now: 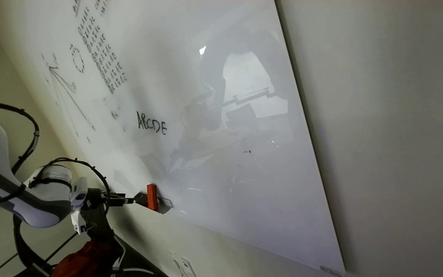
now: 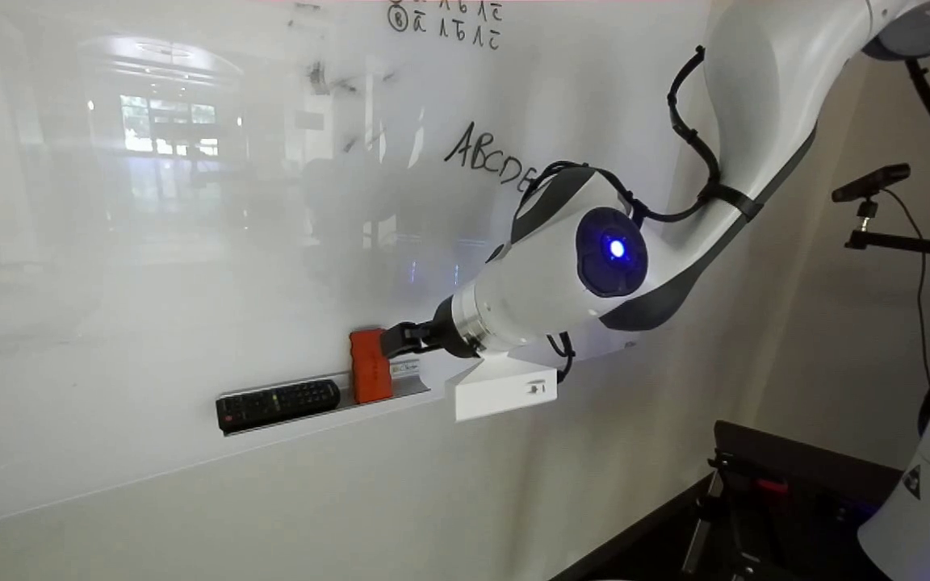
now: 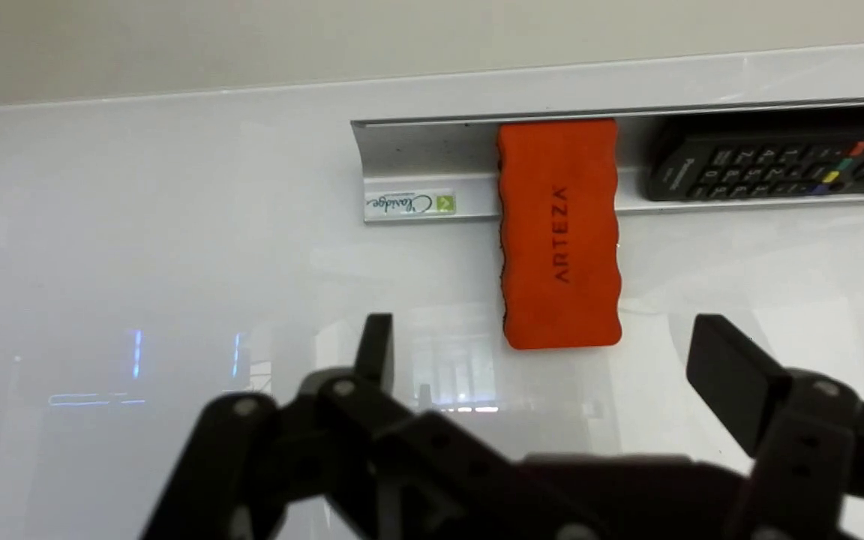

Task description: Use the orange eraser to clean the "ABCDE" off the whiteboard

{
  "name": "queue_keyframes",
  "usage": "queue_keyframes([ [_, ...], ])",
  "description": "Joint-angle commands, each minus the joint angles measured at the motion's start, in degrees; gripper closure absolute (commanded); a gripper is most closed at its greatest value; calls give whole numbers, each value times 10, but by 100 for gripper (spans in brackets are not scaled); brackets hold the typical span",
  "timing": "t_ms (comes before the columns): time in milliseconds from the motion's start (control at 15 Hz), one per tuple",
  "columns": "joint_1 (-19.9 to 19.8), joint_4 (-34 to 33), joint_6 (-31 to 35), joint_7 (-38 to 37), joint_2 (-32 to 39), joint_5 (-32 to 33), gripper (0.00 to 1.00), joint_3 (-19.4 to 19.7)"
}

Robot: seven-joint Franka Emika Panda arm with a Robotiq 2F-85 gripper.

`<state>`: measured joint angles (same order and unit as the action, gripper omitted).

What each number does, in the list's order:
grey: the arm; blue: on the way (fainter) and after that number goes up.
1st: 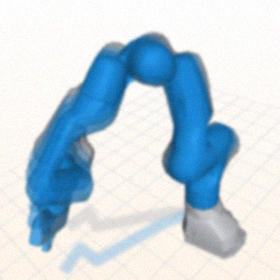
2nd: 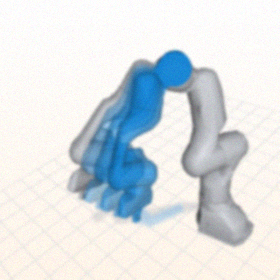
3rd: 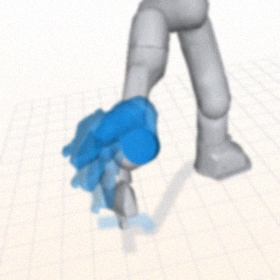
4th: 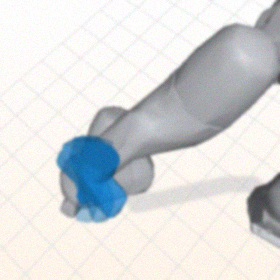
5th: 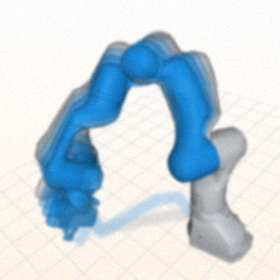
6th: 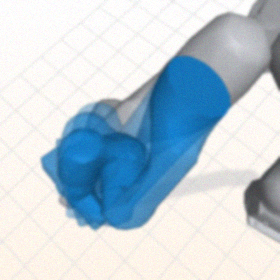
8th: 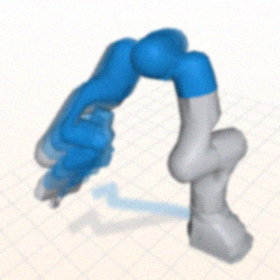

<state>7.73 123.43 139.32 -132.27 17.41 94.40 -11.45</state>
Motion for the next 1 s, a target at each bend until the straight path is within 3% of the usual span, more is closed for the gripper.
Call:
queue_keyframes([
  [0,1,-31,10,-22,30,22,0,8],
  [933,-11,-160,44,52,149,18,0,25],
])
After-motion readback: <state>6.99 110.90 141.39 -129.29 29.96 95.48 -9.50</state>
